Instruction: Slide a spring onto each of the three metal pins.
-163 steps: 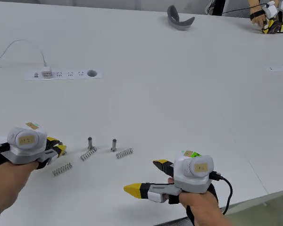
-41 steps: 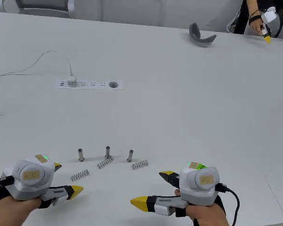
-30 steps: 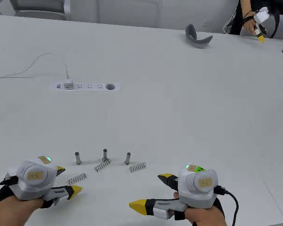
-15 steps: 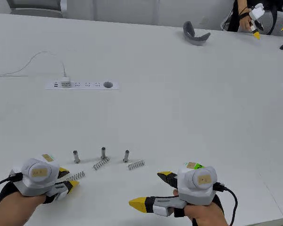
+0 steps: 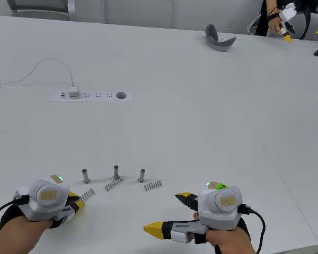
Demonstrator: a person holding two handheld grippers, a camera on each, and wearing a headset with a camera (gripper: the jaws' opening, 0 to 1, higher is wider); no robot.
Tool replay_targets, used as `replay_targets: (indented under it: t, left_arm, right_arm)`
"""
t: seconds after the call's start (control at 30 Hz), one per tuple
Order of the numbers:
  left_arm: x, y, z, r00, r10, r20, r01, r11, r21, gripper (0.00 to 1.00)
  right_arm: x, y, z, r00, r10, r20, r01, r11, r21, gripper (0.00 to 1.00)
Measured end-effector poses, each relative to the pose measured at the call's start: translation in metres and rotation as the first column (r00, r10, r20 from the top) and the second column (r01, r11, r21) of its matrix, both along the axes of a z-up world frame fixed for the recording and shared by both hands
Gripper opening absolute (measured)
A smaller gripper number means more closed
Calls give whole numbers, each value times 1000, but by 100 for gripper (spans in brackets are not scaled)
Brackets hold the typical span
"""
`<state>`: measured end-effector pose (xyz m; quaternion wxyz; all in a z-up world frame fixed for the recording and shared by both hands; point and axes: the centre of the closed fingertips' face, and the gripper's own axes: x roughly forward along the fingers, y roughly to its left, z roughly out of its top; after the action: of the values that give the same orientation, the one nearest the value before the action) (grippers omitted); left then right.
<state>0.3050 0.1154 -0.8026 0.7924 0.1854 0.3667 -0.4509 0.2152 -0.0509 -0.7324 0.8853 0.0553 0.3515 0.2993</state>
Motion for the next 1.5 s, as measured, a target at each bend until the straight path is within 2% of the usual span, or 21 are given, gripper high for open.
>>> replay_targets:
  t: [0.03, 0.1, 0.33, 0.63, 0.77, 0.93, 1.2, 1.43, 1.5]
  left_arm:
    - [-3, -1, -1, 1000, -6, -15, 6, 1000, -6, 11]
    - [-3, -1, 1, 1000, -1, -4, 0, 1000, -3, 11]
    - [-10, -1, 5, 1000, 20, -19, -21, 999, -29, 10]
    - [-22, 6, 11, 1000, 17, -11, -17, 999, -35, 10]
    - [-26, 11, 19, 1000, 29, -9, -29, 998, -57, 10]
    - [-31, 15, 28, 1000, 13, 11, -12, 998, -57, 10]
    - [-32, 22, 46, 999, 20, 43, -17, 997, -70, 10]
    - [-40, 18, 58, 998, -8, 67, 13, 997, -75, 10]
    - [-45, 15, 62, 998, -11, 65, 16, 997, -81, 10]
  right_arm:
    - [0, 0, 0, 1000, 0, -1, 0, 1000, -1, 82]
    - [-1, -1, -1, 1000, 3, -2, -3, 1000, -3, 82]
    - [-2, 2, -1, 1000, 6, -5, -6, 1000, -1, 82]
    - [-3, 6, -2, 1000, 13, -7, -13, 1000, 6, 82]
    - [-3, 6, -3, 1000, 19, -10, -19, 1000, 7, 81]
    - [-4, 8, -4, 1000, 30, -11, -30, 1000, 0, 81]
    - [-4, 17, -2, 998, 55, -9, -54, 998, 9, 81]
    - [-3, 24, -3, 997, 71, -10, -71, 997, 9, 82]
    - [-4, 26, -3, 997, 77, -12, -77, 997, 12, 82]
